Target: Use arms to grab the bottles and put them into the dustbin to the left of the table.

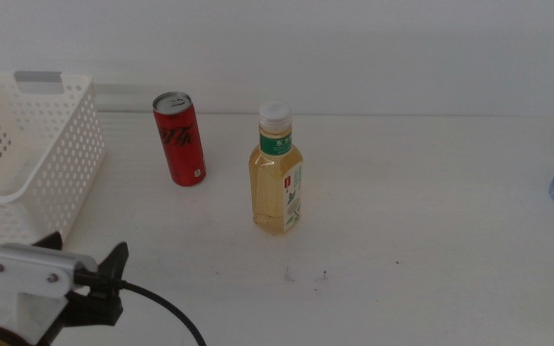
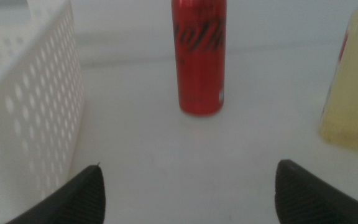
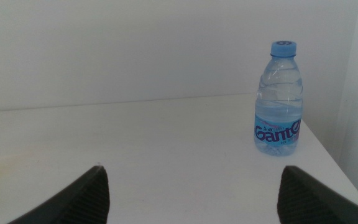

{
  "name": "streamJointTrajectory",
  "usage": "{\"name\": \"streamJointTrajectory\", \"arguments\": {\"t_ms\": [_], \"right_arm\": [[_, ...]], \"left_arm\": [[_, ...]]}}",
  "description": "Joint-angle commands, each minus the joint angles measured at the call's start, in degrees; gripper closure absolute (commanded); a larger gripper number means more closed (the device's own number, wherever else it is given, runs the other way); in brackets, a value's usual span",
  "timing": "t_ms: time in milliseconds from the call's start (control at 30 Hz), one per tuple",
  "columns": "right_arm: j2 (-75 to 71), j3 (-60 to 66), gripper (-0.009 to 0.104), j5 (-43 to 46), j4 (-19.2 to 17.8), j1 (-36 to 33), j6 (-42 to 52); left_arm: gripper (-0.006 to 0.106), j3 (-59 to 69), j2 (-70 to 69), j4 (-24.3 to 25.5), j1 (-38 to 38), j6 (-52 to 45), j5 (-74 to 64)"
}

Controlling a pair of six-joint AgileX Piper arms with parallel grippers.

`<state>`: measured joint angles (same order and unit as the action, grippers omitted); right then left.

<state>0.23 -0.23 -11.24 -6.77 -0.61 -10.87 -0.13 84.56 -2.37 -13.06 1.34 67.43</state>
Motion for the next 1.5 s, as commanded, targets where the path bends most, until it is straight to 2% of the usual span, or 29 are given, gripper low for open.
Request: {"name": "streamJointTrajectory", "arguments": {"t_ms": [0, 633, 800, 1300, 1467], "right_arm": [[-0.23, 0.23, 0.003, 0.71, -0.65, -0.09, 0.42], [-0.23, 0.23, 0.003, 0.71, -0.65, -0.09, 0.42], [-0.23, 0.23, 0.003, 0.71, -0.65, -0.09, 0.42], [-0.23, 0.23, 0.003, 0.71, -0.65, -0.09, 0.42], [-0.23, 0.23, 0.003, 0.71, -0.65, -0.09, 0.42]], "left_arm": [[0.007, 0.13, 2.54, -0.82, -0.11, 0.22, 2.53], [0.007, 0.13, 2.29, 3.52, -0.11, -0.4, 2.53], [0.007, -8.49, 5.13, 8.17, -0.11, -1.34, -2.21], [0.007, -34.66, 27.47, 7.69, 0.1, 0.41, -6.71], [0.007, -41.31, 32.88, 10.13, 2.23, 2.09, -8.76]]}}
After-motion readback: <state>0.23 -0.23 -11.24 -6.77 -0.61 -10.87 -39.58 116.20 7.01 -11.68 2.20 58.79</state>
